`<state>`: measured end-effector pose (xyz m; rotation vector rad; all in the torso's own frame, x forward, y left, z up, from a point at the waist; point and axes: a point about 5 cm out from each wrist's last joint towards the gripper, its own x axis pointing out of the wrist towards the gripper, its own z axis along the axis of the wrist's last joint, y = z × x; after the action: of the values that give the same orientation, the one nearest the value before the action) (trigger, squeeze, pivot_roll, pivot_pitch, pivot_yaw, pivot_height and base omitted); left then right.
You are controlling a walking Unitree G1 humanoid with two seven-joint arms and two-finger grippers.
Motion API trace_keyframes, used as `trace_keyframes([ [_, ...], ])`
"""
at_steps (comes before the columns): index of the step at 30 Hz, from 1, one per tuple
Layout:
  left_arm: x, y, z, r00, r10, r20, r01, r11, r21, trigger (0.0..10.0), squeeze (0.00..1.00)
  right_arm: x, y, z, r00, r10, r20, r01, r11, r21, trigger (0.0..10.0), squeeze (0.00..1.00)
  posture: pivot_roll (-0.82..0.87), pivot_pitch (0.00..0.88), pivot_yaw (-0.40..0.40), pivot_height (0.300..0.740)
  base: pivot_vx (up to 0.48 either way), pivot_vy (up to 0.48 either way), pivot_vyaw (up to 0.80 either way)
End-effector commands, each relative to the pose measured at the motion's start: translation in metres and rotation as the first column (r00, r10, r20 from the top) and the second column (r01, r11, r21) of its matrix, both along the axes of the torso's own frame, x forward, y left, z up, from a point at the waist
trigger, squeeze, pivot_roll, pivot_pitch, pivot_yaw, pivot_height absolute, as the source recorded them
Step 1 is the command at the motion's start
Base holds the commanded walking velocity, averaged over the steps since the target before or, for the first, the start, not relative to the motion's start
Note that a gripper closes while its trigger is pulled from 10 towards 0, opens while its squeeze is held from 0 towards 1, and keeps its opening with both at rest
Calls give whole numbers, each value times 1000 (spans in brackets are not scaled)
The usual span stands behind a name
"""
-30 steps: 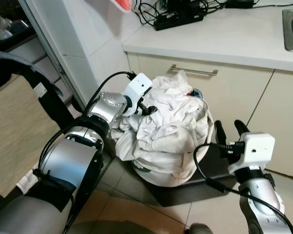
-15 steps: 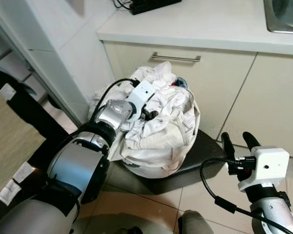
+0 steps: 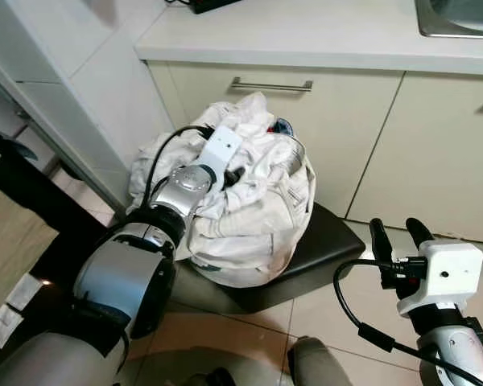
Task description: Clothes washing
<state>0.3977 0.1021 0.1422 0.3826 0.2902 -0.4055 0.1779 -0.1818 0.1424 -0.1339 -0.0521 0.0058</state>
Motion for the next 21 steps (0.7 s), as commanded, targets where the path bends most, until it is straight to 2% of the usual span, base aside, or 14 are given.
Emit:
trace_keyframes([
  [1, -3, 12, -11, 999, 44, -17, -44, 999, 0, 0, 0, -1, 2, 1, 1000, 8, -8, -8, 1000, -1, 10000, 0, -500, 156, 165, 723, 0, 0, 0],
  [5, -9, 13, -24, 998, 35, -58, -35, 999, -4, 0, 0, 3, 3, -2, 1000, 21, -16, -21, 1000, 1, 10000, 0, -488, 141, 161, 723, 0, 0, 0],
  [11, -14, 8, -32, 997, 3, -81, -4, 1000, -19, 0, 0, 12, 4, -3, 999, 33, -6, -33, 999, 8, 10000, 0, -472, 115, 162, 723, 0, 0, 0],
  [18, -20, 4, -41, 995, -21, -101, 19, 1000, -22, 0, 0, 14, 4, -5, 999, 36, -8, -36, 999, 11, 10000, 0, -469, 107, 161, 723, 0, 0, 0],
  [21, -16, 11, -36, 992, 45, -120, -60, 990, -124, 0, 0, 13, 4, -6, 999, 36, -11, -36, 999, 12, 10000, 0, -469, 97, 166, 723, 0, 0, 0],
])
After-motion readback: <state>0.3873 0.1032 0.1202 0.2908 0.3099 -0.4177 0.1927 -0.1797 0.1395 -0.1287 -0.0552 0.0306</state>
